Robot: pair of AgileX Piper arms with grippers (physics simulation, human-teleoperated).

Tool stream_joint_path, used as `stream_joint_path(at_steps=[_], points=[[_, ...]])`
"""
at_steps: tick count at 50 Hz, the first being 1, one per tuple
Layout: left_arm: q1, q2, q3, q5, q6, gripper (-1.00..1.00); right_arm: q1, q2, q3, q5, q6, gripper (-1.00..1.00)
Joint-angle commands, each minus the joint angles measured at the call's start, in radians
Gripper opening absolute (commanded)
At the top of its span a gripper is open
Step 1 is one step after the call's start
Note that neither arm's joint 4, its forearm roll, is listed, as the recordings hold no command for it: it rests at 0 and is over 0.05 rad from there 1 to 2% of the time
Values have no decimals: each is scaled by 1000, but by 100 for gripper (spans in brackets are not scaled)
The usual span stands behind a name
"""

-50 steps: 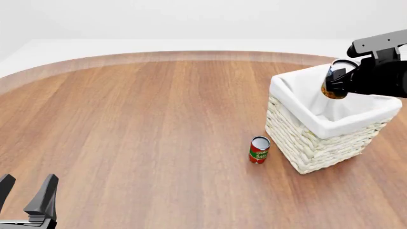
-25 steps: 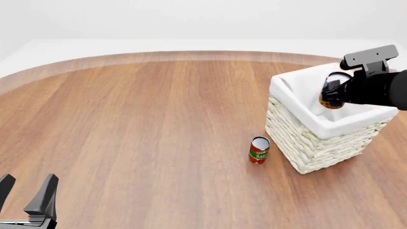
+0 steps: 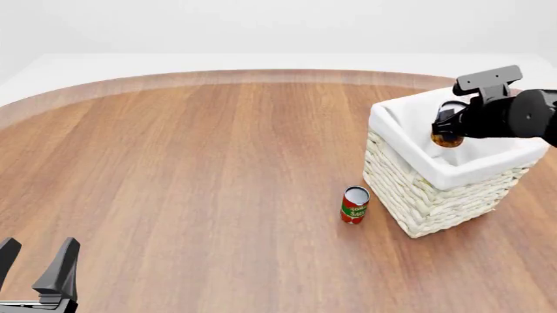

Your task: Pick up the alphabet soup and the cream cheese box, and put them in the basket.

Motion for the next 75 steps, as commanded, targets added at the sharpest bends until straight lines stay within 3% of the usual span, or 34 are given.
stream_joint_path(at_steps=[1, 45, 46, 75], points=[[0, 0, 0, 0, 0, 100, -18, 67, -50, -8, 4, -100], [0, 0, 0, 0, 0, 100, -2, 88, 0, -40, 7, -100], [0, 0, 0, 0, 0, 100, -7, 91, -2, -40, 3, 100], [0, 0, 0, 0, 0, 100, 15, -24, 42, -1, 31, 100]])
